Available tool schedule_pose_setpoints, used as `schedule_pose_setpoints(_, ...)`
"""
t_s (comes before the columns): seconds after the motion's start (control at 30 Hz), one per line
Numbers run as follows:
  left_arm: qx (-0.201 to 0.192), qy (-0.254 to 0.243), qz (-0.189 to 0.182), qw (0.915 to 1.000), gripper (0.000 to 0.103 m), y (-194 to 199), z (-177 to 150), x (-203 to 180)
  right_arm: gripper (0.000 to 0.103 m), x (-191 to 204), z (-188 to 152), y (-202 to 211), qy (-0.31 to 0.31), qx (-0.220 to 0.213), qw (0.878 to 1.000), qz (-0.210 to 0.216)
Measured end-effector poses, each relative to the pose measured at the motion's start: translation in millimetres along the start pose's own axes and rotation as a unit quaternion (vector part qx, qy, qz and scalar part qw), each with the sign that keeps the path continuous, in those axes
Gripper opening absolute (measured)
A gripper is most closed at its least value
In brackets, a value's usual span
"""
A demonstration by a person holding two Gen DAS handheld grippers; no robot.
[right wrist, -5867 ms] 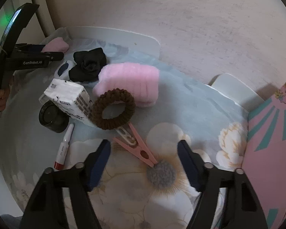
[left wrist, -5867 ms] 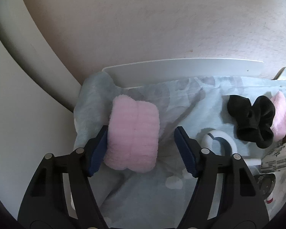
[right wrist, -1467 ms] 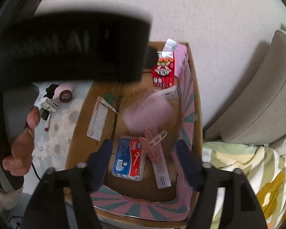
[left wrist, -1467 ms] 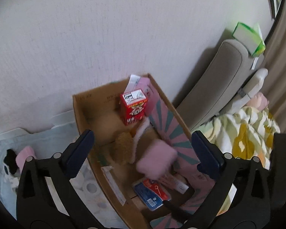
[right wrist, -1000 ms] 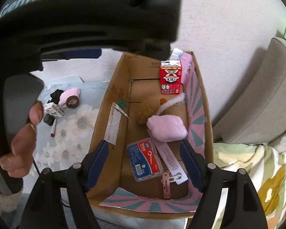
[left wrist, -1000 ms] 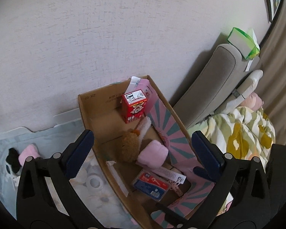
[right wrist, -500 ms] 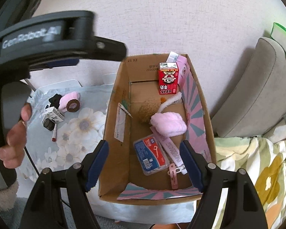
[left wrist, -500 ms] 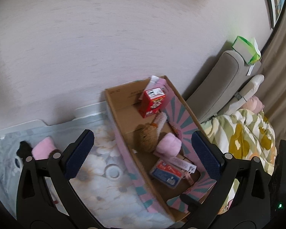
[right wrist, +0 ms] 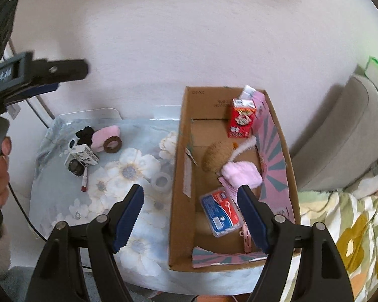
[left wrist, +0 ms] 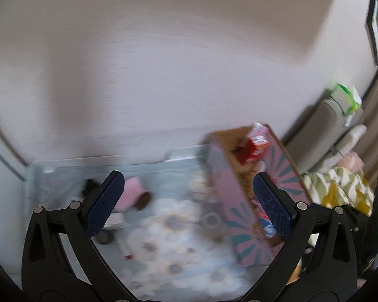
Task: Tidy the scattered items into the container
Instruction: 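Return both grippers to the remaining items on the blanket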
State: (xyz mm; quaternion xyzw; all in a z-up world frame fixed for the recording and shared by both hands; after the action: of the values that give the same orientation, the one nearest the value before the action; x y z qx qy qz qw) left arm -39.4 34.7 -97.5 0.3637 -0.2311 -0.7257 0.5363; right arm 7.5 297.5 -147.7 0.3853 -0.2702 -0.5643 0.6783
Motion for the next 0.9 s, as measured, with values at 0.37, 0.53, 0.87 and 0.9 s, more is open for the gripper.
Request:
schedule_pose_setpoints(0.37, -0.02, 0.054, 0.113, 0.9919, 0.102, 31, -17, 110, 0.073, 47, 35, -20, 0.05, -0.007, 0.998, 0.038)
schedule_pose_setpoints(0.53, -0.005, 0.078, 0.135, 0.9877, 0.102, 31, -29, 147, 0.073, 80, 47, -43, 0.078, 0.006, 0.995, 0.066)
schedule_pose_setpoints(0.87, 0.041, 0.101, 0.147, 0.983, 0.102, 0, -54, 193, 0.073, 135, 55, -86, 0.119, 0.041, 0.987, 0.104)
schedule_pose_setpoints(0.9, 0.045, 0.1, 0.149, 0.9827, 0.102, -5, -58, 197, 0.073, 138, 56, -90, 0.119, 0.042, 0.986, 0.106)
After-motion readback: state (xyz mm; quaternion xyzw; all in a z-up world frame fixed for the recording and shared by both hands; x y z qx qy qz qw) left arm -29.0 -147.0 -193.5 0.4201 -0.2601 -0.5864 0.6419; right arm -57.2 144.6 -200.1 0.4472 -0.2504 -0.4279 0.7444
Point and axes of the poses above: each gripper's, at about its wrist camera, not at the fingertips, and y roughly against the way its jaws point, x to its left, z to its top, the point moved 1 cm from there along -y, roughly the way its jaws point, and after that the axes turned 10 degrees about y, right-handed, at the moved point
